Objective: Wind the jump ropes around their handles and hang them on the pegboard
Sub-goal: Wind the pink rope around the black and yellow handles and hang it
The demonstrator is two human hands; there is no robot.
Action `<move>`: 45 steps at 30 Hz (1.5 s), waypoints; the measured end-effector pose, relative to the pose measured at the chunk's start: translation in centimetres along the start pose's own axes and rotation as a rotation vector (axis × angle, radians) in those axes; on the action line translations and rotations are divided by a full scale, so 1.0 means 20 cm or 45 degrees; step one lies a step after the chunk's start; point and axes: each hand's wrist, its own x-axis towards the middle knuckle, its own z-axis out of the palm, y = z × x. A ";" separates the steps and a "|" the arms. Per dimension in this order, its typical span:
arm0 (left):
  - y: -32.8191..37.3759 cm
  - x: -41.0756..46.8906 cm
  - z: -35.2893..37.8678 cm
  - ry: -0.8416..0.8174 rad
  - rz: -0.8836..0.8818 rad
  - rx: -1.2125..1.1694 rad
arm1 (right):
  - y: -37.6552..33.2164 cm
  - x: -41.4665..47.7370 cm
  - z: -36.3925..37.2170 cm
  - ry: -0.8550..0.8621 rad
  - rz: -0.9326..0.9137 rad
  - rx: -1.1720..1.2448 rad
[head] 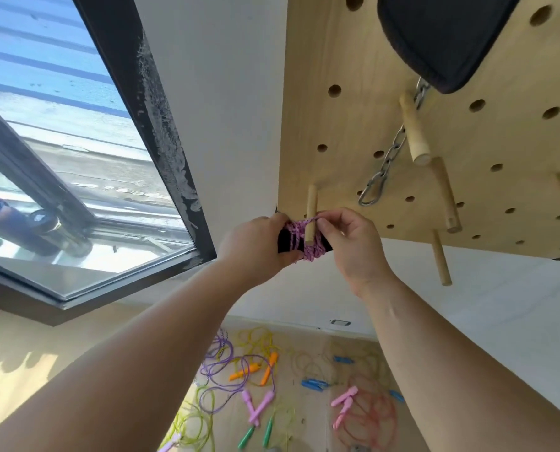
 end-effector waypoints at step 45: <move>0.32 -1.40 0.86 -0.105 -0.869 -0.262 | 0.80 -0.96 -0.64 -0.474 0.729 -0.485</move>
